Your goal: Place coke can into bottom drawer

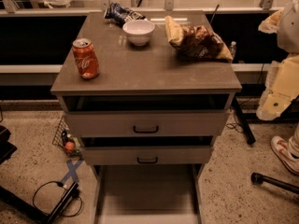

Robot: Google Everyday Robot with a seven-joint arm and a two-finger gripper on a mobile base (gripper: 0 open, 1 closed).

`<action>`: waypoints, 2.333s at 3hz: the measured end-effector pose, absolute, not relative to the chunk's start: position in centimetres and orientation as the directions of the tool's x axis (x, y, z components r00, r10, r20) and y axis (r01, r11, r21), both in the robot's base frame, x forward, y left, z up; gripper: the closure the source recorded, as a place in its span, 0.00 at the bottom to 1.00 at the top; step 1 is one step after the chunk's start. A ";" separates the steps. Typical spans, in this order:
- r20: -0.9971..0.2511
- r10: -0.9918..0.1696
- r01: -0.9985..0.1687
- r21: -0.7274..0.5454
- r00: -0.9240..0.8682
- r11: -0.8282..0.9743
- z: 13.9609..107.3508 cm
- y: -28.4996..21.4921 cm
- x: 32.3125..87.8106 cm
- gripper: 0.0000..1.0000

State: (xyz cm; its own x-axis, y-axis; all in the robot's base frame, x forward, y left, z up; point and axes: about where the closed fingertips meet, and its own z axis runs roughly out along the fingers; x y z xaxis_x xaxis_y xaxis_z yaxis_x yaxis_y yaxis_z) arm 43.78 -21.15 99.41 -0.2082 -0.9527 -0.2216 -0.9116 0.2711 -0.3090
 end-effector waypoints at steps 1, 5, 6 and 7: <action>-0.222 -0.953 -0.911 -0.310 -0.208 0.271 99.5 -21.1 43.8 0.00; -0.843 -0.537 -0.876 -0.283 0.033 0.390 95.9 -10.1 53.3 0.00; -0.905 -0.412 -0.861 -0.290 0.105 0.417 98.7 -6.4 54.4 0.00; -0.911 -0.401 -0.862 -0.281 0.101 0.423 98.7 -6.1 54.7 0.00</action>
Offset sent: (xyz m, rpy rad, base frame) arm 0.0618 0.0725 0.0157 0.5232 -0.1764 0.0405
